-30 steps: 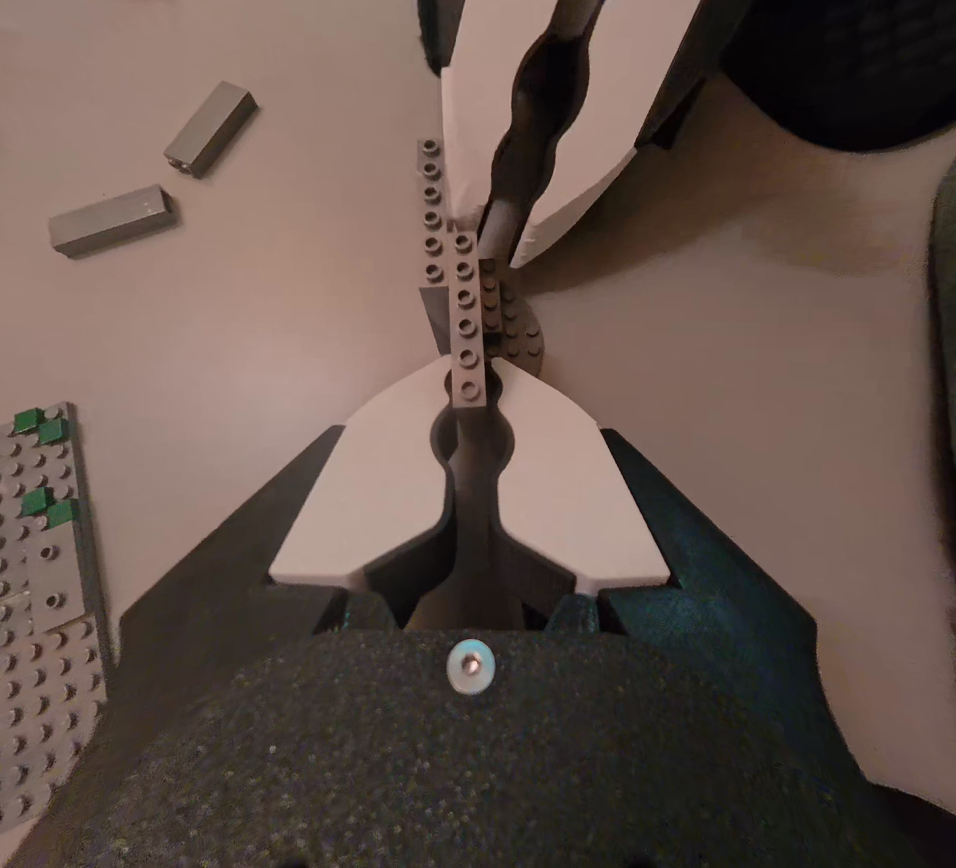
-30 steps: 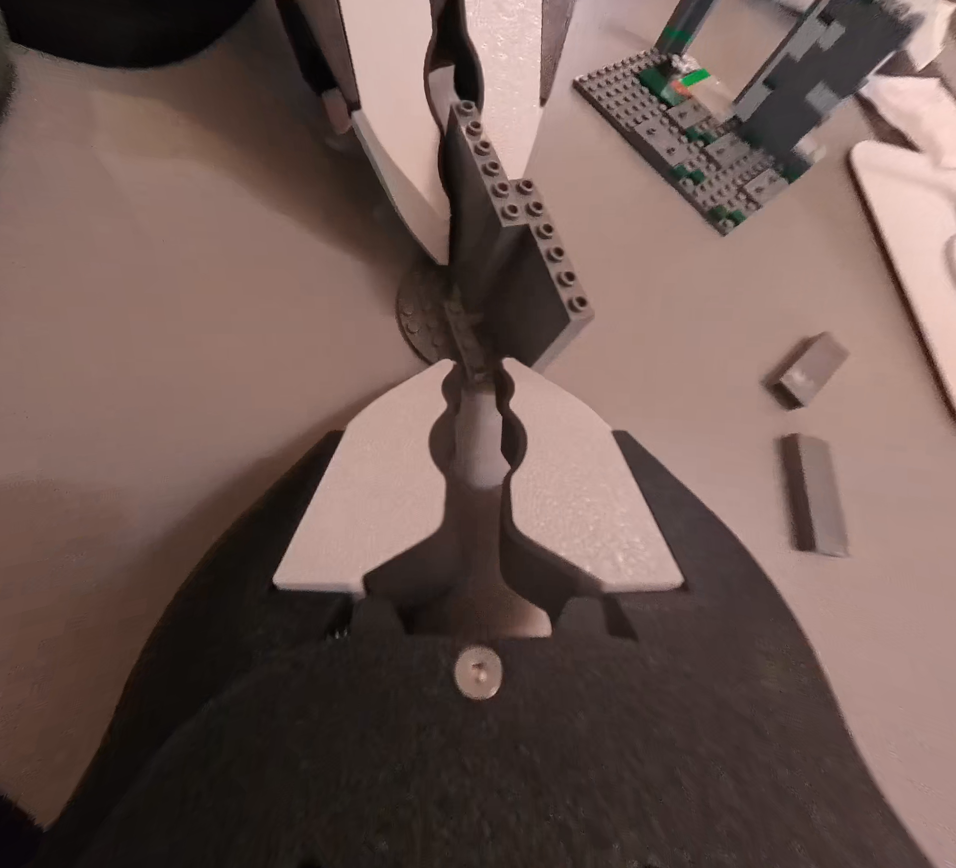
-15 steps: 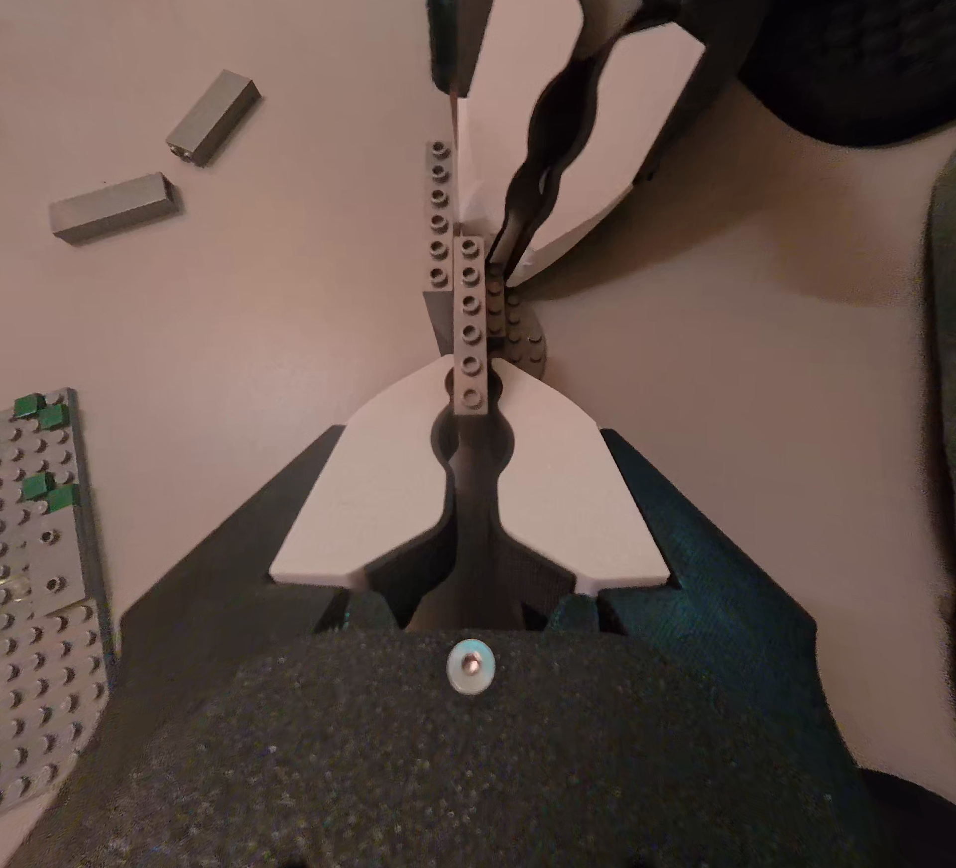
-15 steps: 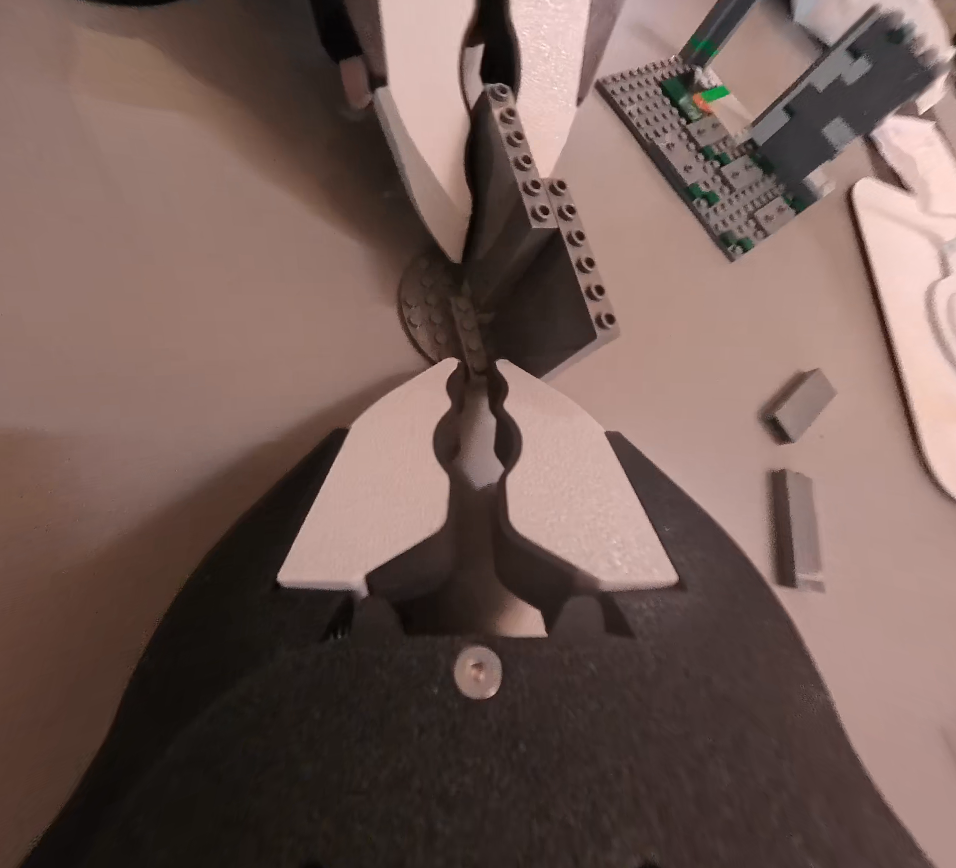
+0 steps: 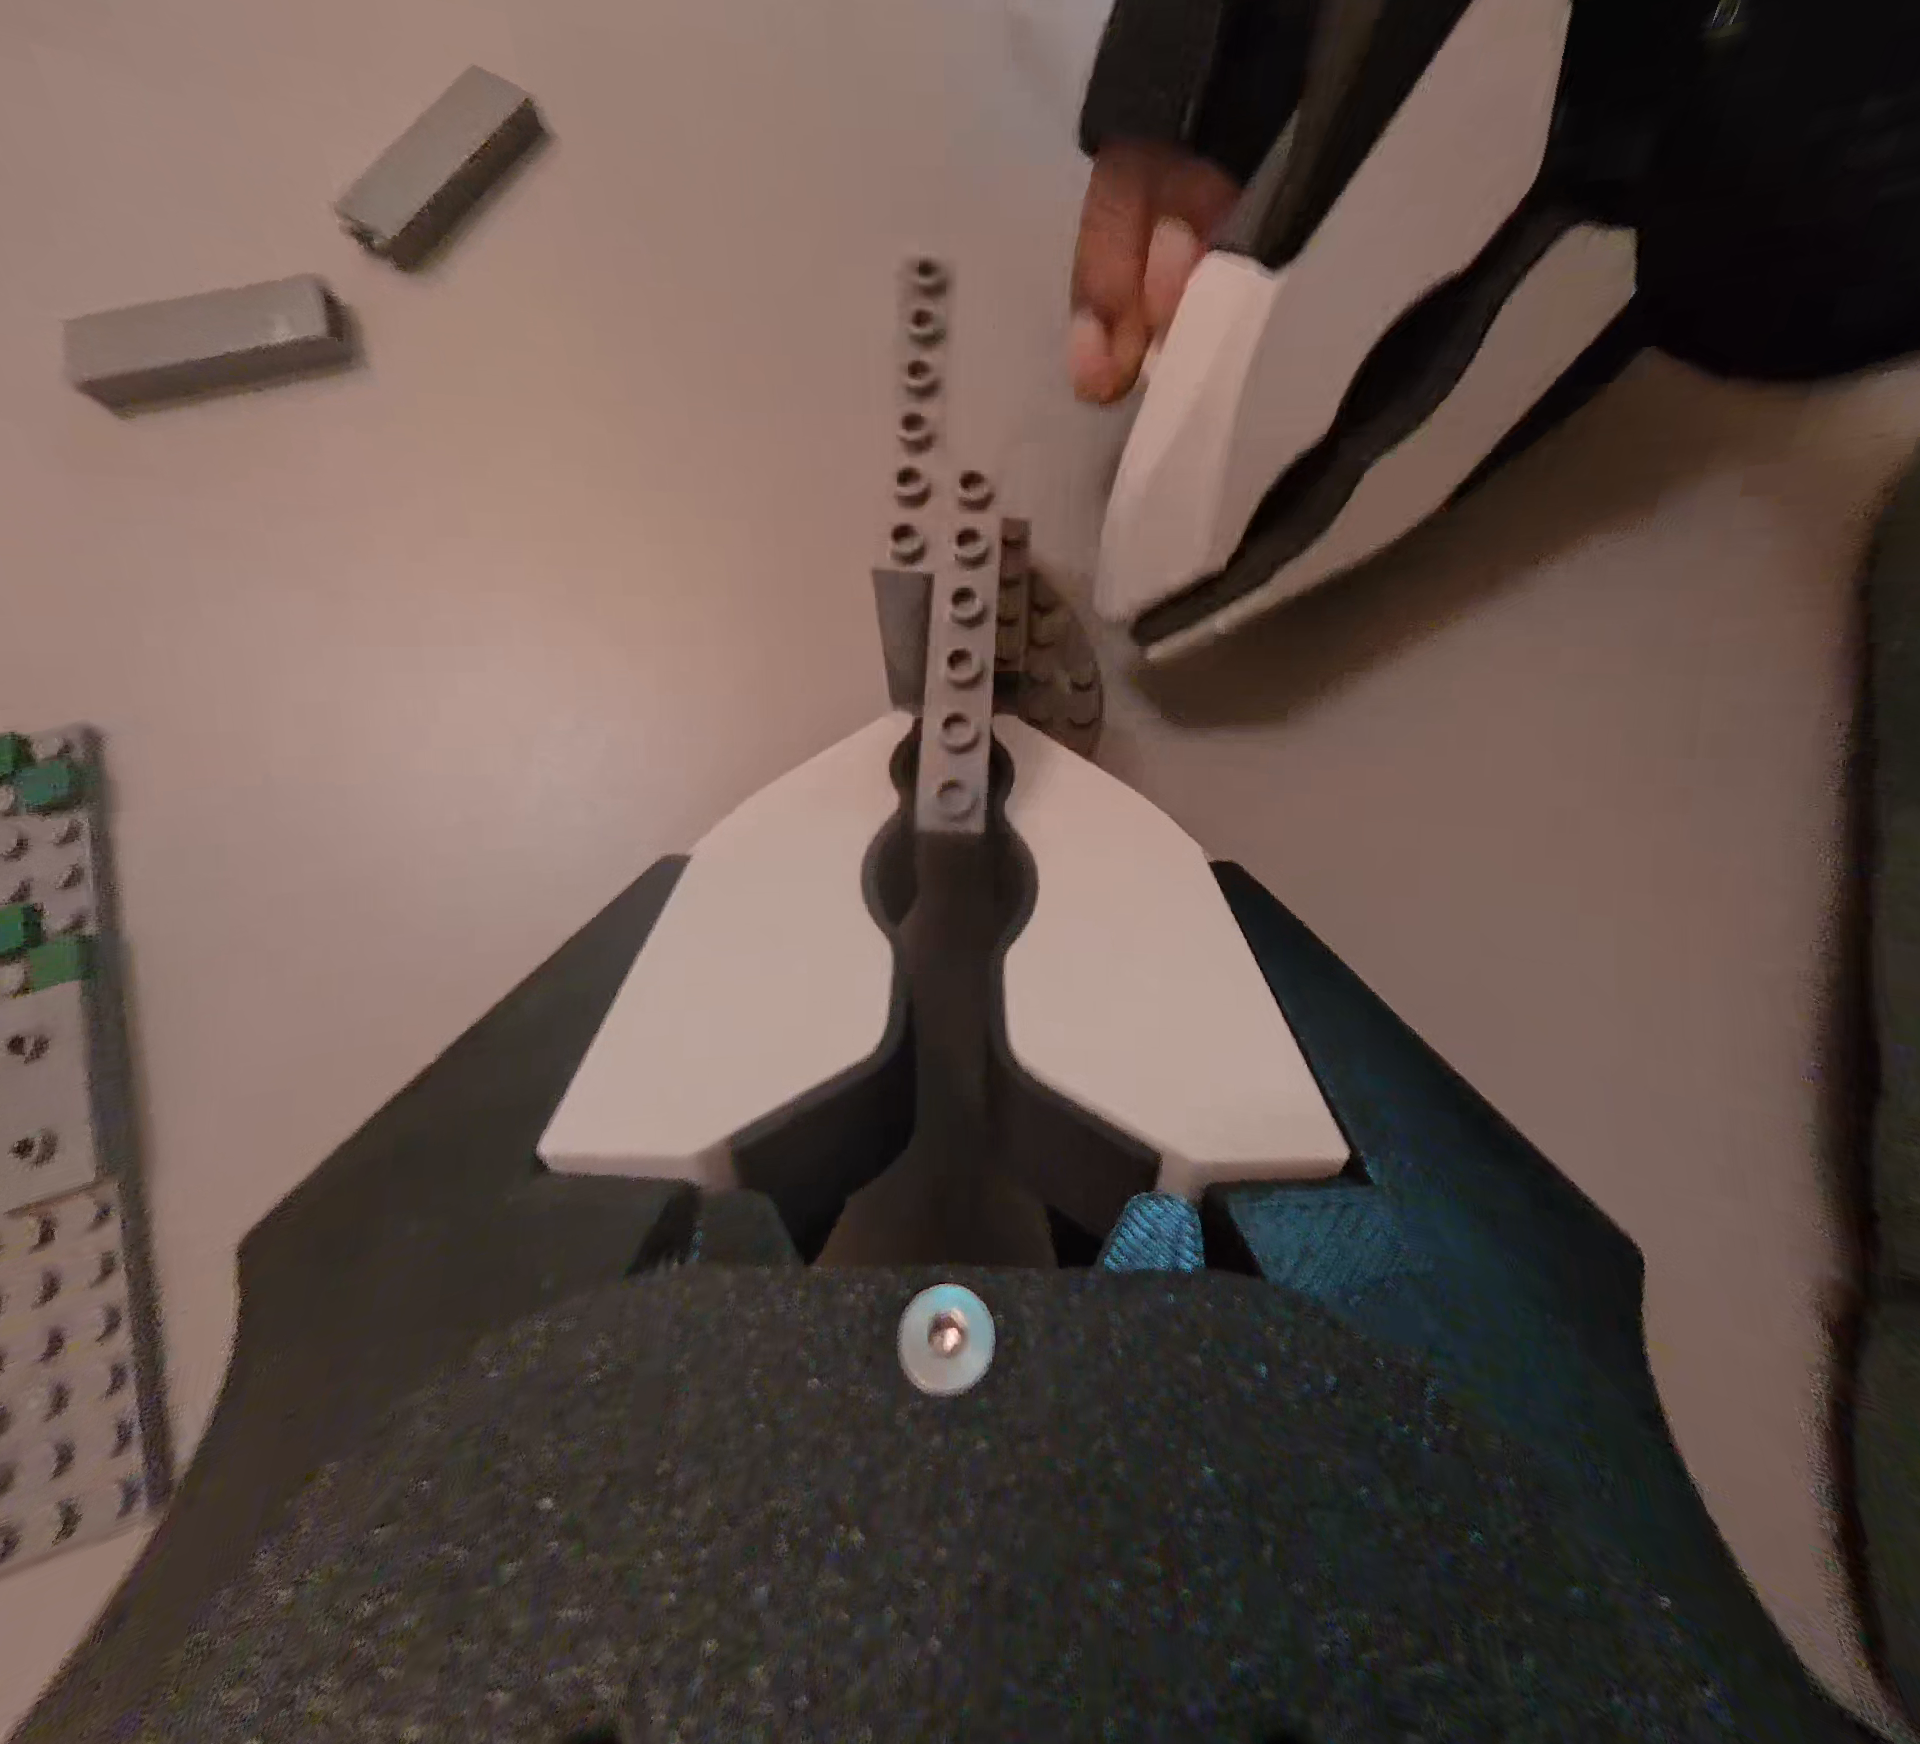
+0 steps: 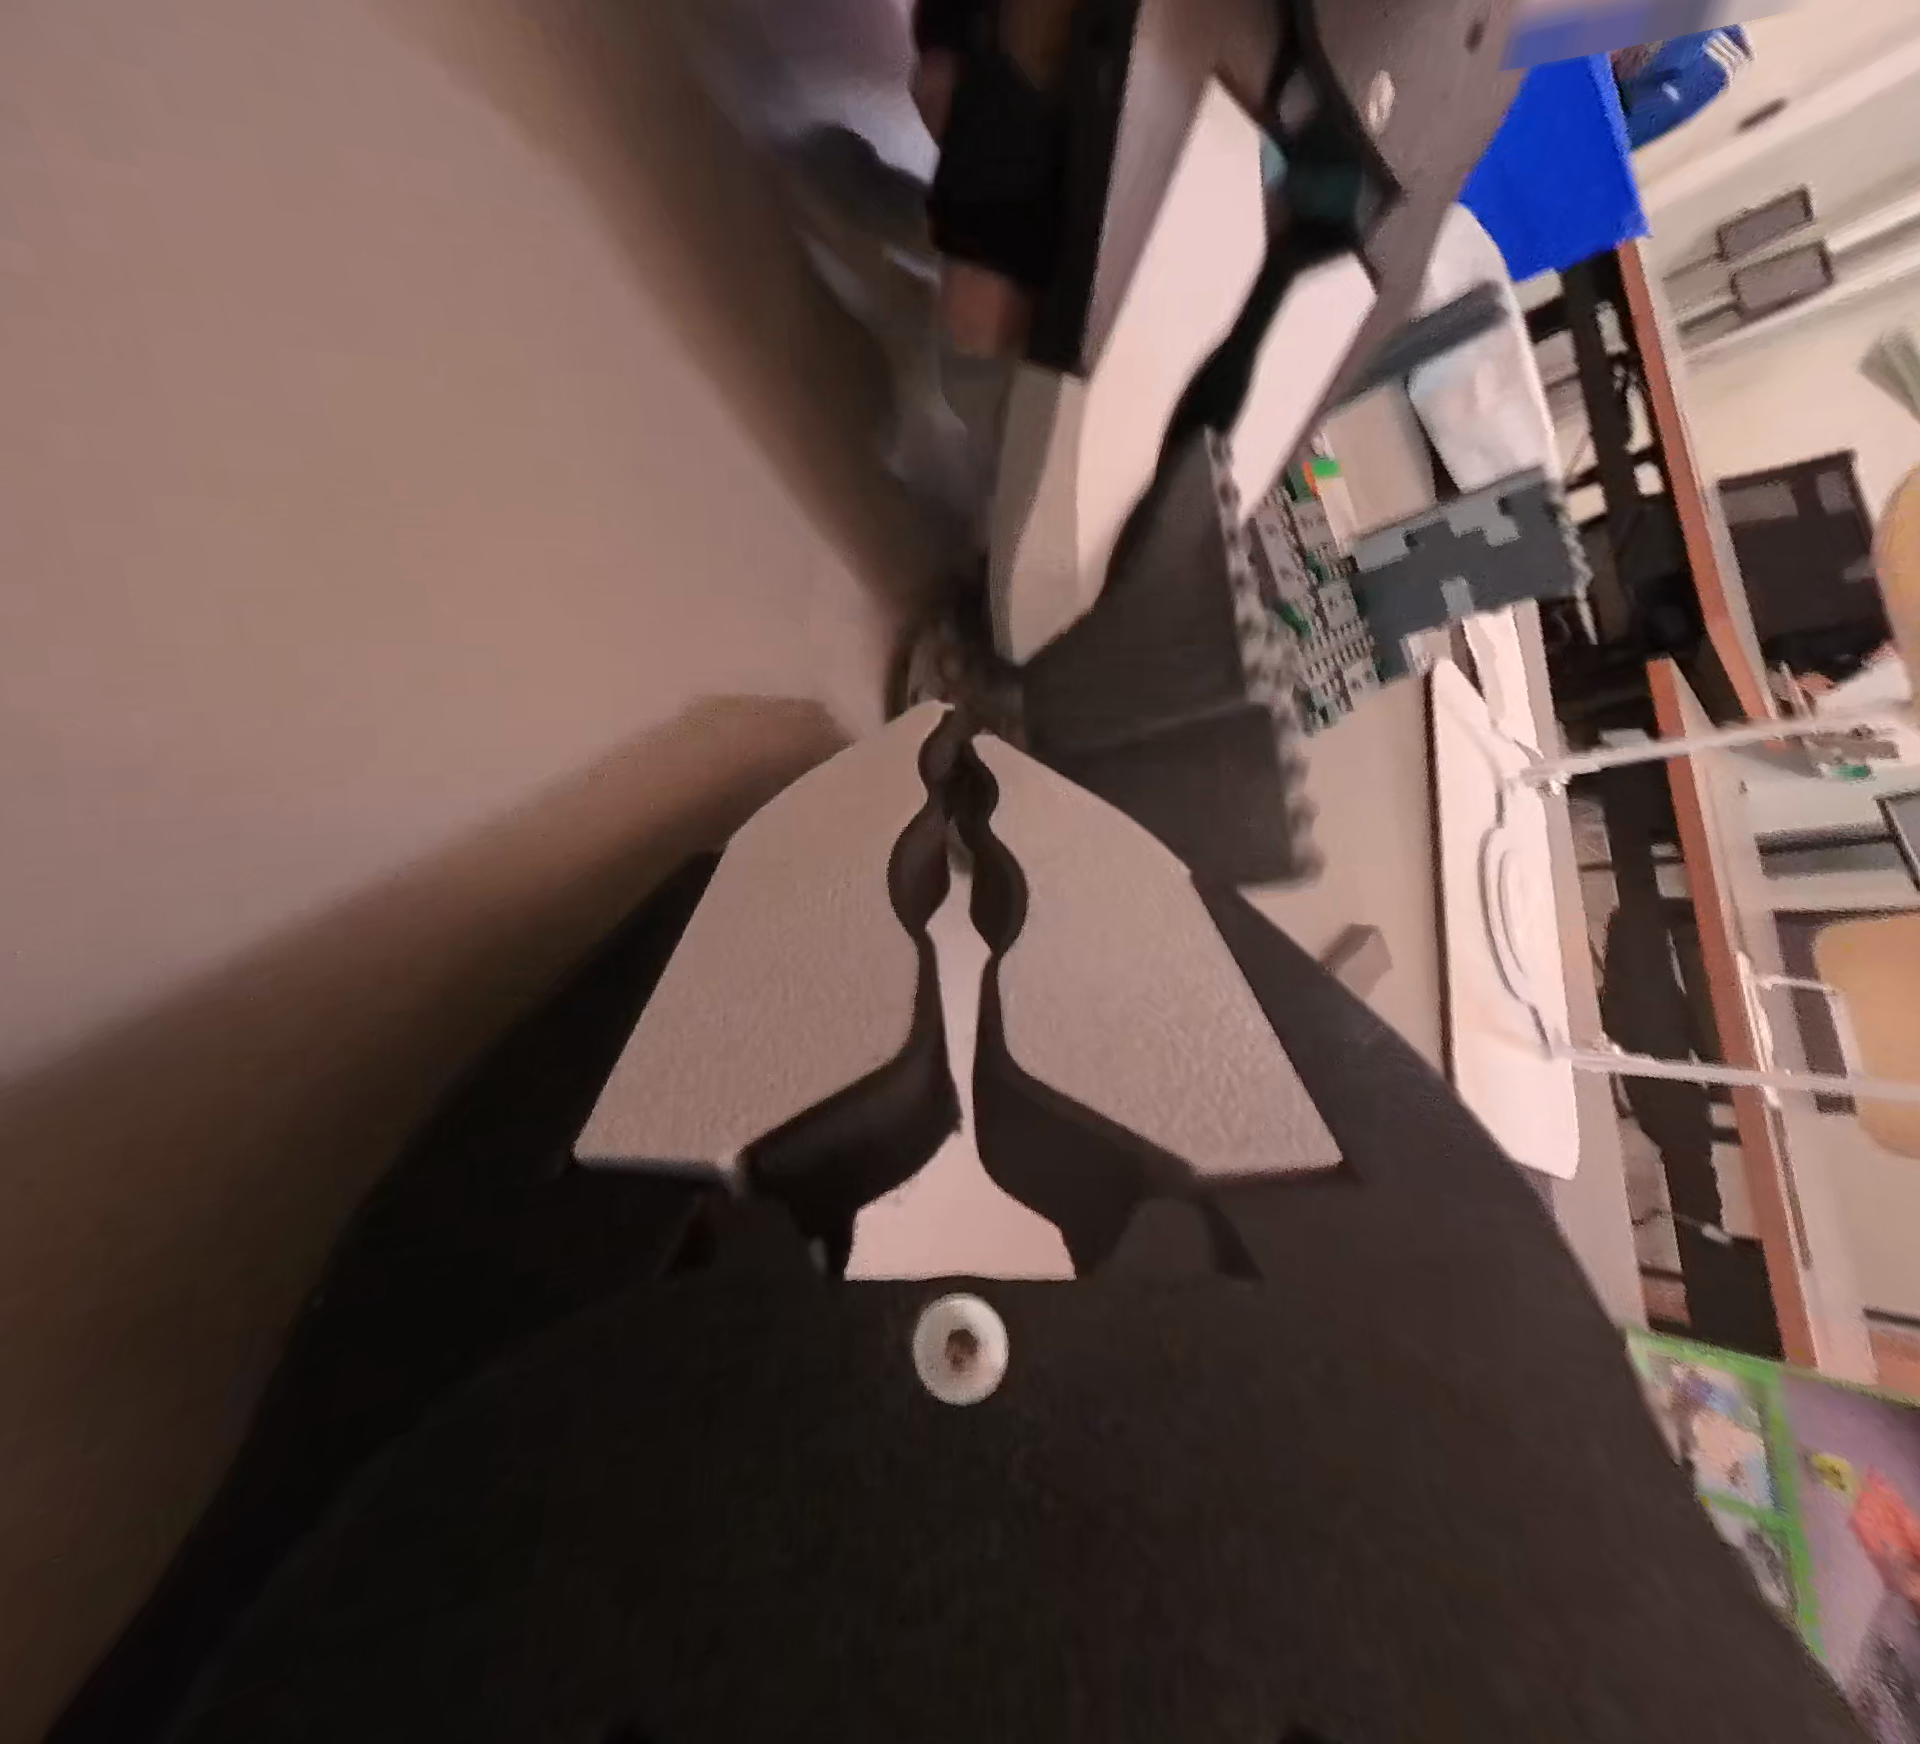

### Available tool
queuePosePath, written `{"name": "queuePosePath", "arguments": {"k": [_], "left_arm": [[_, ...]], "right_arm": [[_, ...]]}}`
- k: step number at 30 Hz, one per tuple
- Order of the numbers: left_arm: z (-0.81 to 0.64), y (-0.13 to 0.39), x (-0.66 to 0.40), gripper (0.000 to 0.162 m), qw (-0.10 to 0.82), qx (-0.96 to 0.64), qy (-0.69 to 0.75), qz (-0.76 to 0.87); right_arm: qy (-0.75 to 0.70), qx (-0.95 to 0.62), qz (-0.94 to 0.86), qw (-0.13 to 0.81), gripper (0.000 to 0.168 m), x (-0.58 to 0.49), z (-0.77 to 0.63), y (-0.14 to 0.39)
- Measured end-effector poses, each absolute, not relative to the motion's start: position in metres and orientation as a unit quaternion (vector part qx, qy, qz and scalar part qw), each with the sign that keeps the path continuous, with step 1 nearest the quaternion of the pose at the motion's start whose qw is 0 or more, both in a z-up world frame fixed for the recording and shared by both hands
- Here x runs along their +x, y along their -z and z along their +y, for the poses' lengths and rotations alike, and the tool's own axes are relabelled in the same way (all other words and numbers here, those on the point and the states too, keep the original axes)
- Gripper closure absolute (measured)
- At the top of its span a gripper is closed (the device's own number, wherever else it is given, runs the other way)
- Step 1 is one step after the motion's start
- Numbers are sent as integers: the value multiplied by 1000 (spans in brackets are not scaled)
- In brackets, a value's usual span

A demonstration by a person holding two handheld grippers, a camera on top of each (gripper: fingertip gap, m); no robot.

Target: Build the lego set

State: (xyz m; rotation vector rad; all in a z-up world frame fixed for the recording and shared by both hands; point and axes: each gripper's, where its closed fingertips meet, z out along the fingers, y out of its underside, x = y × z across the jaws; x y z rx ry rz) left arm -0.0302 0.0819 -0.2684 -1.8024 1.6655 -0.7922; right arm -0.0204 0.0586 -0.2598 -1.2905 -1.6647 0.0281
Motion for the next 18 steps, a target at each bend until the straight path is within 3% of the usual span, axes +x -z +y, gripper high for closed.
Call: {"name": "queuePosePath", "arguments": {"k": [12, 18], "left_arm": [[75, 268, -34, 154, 272, -644, 295, 651], [70, 268, -35, 153, 263, -632, 306, 662]], "right_arm": [[-66, -635, -622, 454, 166, -6, 69, 263], [-83, -659, -623, 414, 151, -9, 63, 270]]}}
